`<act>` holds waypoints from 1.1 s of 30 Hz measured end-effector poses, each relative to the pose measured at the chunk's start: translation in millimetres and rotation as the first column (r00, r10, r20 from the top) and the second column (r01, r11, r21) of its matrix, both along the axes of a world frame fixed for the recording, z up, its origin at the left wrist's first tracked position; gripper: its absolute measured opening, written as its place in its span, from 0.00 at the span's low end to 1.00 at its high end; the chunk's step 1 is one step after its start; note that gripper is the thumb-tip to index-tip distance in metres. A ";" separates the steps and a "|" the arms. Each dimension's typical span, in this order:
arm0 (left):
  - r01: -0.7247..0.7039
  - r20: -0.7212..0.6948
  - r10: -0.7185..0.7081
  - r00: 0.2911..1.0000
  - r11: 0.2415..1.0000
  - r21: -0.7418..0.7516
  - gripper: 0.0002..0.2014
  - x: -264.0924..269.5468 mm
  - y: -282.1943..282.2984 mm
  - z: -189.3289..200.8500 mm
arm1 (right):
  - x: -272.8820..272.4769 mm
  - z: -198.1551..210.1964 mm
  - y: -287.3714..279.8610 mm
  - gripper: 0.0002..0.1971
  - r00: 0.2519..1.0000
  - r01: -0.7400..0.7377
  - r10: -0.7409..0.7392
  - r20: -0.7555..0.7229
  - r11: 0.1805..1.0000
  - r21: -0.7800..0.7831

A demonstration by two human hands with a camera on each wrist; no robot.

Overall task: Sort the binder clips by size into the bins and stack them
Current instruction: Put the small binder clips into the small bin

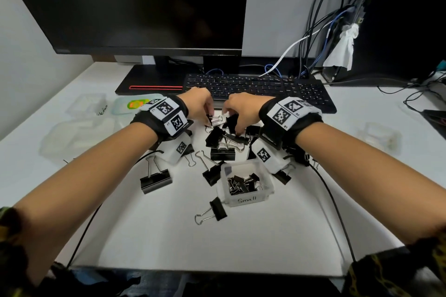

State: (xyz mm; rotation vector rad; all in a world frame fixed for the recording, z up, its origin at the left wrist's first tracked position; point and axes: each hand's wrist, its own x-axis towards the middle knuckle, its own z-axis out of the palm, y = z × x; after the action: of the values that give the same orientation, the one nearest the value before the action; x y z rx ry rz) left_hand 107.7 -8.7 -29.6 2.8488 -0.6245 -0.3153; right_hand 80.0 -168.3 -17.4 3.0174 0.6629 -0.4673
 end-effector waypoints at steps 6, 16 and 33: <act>-0.001 0.001 0.001 1.000 1.000 0.001 0.11 -2.2 -1.6 -0.3 | -5.4 11.4 -14.2 0.26 0.994 0.076 -0.079 0.080 0.996 0.043; -0.001 -0.027 -0.003 1.000 0.987 -0.163 0.10 -3.8 9.8 1.6 | -7.5 21.0 -58.9 0.14 0.929 0.363 -0.359 0.089 0.931 -0.034; -0.110 0.244 0.118 0.963 0.993 -0.046 0.20 1.3 12.6 4.2 | -7.6 -4.1 -5.4 0.16 0.997 -0.059 0.051 0.063 0.989 0.135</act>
State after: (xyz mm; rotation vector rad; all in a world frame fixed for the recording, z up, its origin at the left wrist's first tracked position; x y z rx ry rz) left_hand 109.0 3.9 -25.4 2.9013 -0.4990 0.0689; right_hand 72.4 -173.7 -21.6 3.1161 0.8041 -0.3417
